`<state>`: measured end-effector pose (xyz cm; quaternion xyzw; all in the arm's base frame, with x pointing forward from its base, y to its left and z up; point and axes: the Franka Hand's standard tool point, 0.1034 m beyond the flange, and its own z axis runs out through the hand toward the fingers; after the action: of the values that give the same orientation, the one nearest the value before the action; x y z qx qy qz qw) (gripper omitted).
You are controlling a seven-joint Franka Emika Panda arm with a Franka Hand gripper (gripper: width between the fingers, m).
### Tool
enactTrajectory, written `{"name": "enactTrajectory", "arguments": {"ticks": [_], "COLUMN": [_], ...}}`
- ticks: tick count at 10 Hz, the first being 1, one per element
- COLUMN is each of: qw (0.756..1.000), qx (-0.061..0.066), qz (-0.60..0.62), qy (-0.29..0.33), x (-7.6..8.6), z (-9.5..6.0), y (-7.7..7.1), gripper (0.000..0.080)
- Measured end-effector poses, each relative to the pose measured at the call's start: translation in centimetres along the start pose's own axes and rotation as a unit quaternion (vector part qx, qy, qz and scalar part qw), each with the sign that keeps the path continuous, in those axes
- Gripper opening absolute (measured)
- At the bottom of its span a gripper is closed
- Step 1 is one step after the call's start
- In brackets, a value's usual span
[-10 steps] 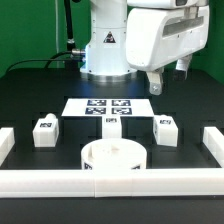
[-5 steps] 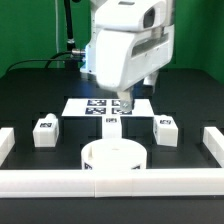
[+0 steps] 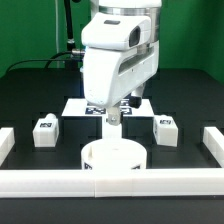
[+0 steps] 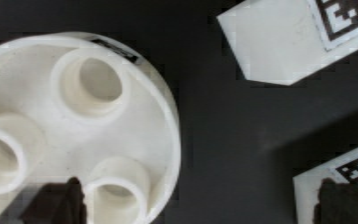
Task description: Assemble stool
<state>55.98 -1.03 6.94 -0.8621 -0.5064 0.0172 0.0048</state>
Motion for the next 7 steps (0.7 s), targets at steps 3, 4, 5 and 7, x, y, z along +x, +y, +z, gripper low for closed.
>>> {"name": "enactTrajectory", "arguments": {"ticks": [3,4,5,7], "qw": [1.000,1.000,1.000,1.000], "qx": [0.004,0.001,0.001,0.006], "qz": [0.000,0.000,0.000,0.001], "qy": [0.003,0.005,0.006,0.004], "x": [0.5,0.6,0.6,0.3], "z": [3.2,3.6,4.2,4.9], "y": [0.3,0.5,0.4,0.2], "gripper": [0.0650,0.0650,0.0650,0.0650]}}
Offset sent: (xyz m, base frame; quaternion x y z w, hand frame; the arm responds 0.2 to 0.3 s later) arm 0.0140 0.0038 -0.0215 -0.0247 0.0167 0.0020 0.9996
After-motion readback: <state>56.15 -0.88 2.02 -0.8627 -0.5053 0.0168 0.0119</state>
